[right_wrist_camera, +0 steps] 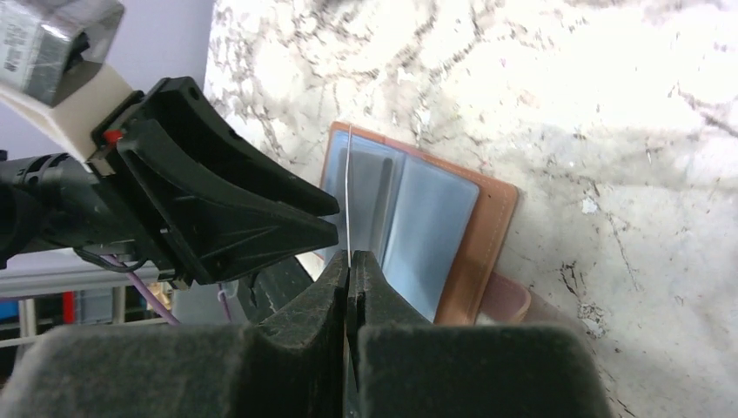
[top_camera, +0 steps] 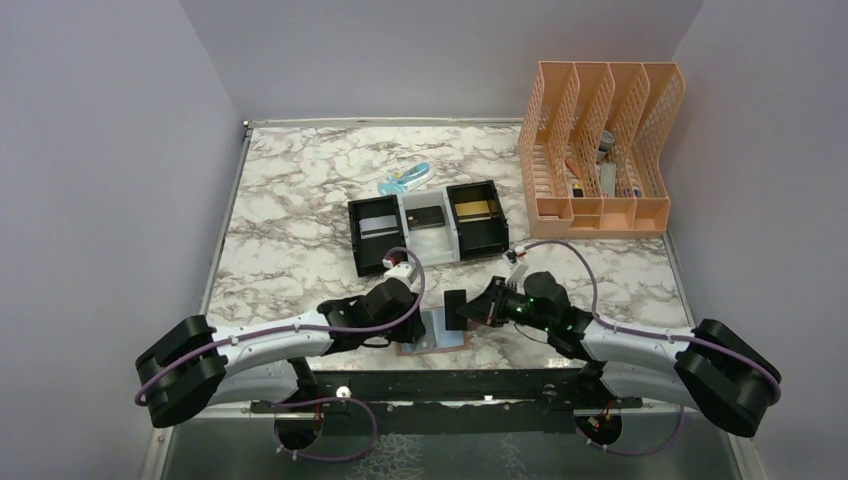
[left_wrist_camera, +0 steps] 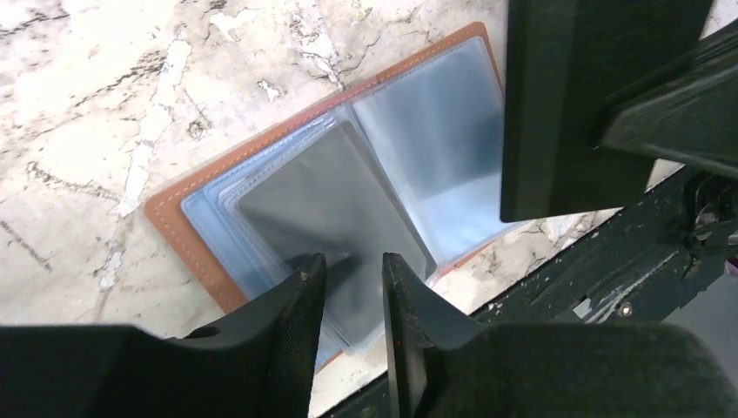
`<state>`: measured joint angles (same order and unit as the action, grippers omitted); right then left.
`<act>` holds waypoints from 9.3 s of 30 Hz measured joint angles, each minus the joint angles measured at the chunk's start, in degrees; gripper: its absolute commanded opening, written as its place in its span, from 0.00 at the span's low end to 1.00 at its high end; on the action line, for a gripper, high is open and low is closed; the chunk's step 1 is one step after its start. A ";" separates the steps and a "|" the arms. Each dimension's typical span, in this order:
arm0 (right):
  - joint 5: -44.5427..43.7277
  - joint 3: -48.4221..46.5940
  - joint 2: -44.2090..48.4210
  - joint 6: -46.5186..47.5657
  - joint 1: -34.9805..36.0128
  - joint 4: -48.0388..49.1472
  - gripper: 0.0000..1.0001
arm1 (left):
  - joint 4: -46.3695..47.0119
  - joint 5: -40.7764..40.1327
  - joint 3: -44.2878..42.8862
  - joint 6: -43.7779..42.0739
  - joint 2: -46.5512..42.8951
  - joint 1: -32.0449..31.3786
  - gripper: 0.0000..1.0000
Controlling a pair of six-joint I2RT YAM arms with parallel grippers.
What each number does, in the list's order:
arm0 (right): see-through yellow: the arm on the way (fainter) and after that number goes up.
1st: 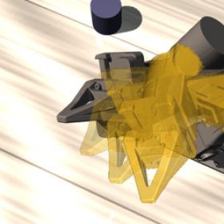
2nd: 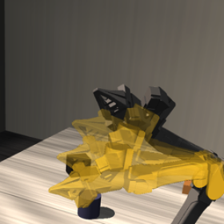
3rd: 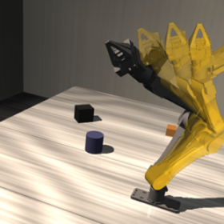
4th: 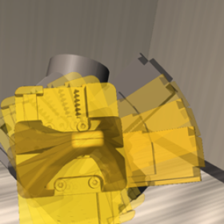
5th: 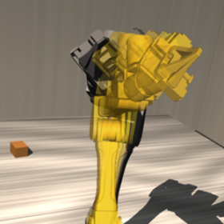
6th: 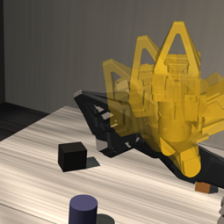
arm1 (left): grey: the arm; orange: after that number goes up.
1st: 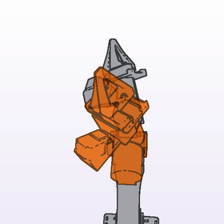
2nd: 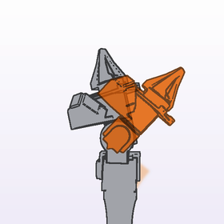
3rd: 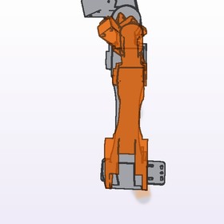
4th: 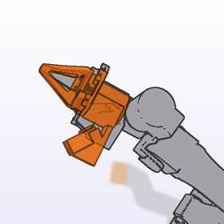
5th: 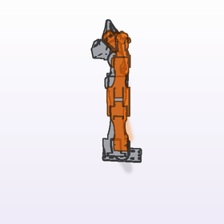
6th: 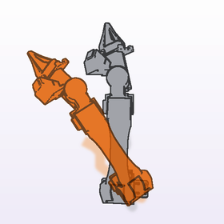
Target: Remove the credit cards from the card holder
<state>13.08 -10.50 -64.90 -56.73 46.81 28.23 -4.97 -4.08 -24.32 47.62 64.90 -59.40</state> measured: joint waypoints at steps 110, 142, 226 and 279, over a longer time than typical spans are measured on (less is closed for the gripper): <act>-15.30 -53.40 -49.29 111.14 -2.78 -4.87 0.03 | -28.09 -24.22 -15.52 -21.22 -19.87 30.16 0.99; -15.56 -54.90 -49.46 111.47 -2.78 -14.25 0.28 | -28.09 -23.58 -15.52 -21.86 -19.34 30.16 0.99; -31.52 -43.28 -30.49 21.09 26.34 -41.31 0.50 | -28.11 -22.05 -15.52 -22.45 -26.34 30.18 0.99; -12.24 -33.40 -24.87 16.65 15.72 -27.41 0.01 | -14.08 12.28 -2.08 -9.35 -25.75 30.03 0.97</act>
<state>0.84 -43.90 -89.78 -40.07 62.52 0.82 -19.05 8.21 -26.39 38.26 39.16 -29.36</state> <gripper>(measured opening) 0.015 0.987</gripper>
